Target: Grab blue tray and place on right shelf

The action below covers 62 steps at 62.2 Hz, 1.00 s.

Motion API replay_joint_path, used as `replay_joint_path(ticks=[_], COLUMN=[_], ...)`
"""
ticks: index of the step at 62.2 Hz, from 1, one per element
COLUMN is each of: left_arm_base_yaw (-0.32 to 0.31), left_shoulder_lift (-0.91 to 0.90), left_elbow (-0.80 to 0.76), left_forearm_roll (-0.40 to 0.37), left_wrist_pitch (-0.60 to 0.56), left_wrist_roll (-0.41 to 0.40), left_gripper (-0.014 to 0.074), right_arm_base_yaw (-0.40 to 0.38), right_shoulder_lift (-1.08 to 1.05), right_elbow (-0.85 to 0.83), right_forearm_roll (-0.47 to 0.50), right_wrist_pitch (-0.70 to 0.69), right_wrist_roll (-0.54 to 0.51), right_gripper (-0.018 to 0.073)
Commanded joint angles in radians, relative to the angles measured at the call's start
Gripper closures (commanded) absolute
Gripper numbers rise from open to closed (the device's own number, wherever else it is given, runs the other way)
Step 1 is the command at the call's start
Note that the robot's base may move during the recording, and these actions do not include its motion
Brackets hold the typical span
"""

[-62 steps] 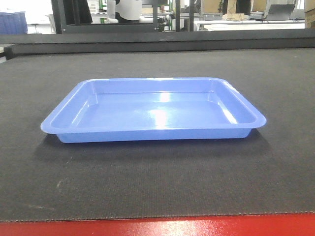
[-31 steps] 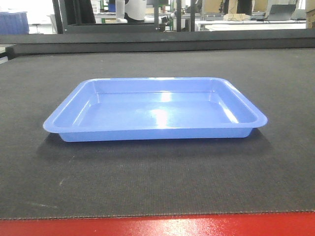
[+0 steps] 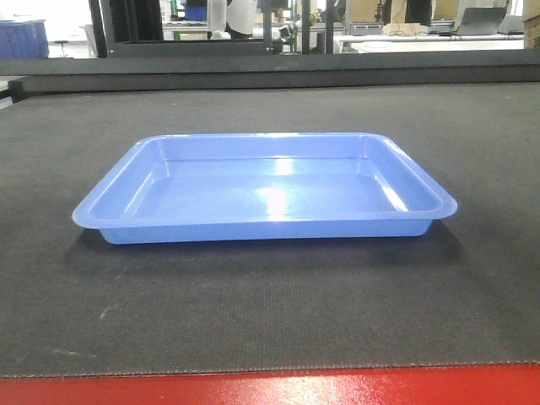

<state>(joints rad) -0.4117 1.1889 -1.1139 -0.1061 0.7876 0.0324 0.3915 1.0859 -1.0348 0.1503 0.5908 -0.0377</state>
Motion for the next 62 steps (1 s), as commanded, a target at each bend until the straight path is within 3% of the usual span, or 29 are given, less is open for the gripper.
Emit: replay_joint_path(ticks=[1, 12, 23, 41, 62], left_arm_base_yaw=[-0.009, -0.009, -0.009, 0.009, 0.048], left_shoulder_lift=[0.09, 0.31, 0.459, 0.612, 0.695], left_elbow=[-0.136, -0.332, -0.443, -0.516, -0.52], left_forearm_roll=[-0.006, 0.106, 0.131, 0.132, 0.125], left_wrist_pitch=[0.058, 0.207, 0.233, 0.221, 0.182], left_wrist_roll=[-0.011, -0.171, -0.265, -0.316, -0.343], left_gripper=[0.0176, 0.0176, 0.0176, 0.0176, 0.0176], right_arm_base_yaw=[-0.012, -0.09, -0.142, -0.146, -0.143], right_shoulder_lift=[0.1, 0.295, 0.418, 0.598, 0.743], right_elbow=[-0.1, -0.262, -0.35, -0.436, -0.478], right_forearm_roll=[0.001, 0.001, -0.001, -0.082, -0.086], right_wrist_pitch=[0.025, 0.2, 0.241, 0.24, 0.171], right_wrist_roll=[0.004, 0.12, 0.16, 0.189, 0.194], right_gripper=[-0.0052, -0.0052, -0.0052, -0.0052, -0.0052])
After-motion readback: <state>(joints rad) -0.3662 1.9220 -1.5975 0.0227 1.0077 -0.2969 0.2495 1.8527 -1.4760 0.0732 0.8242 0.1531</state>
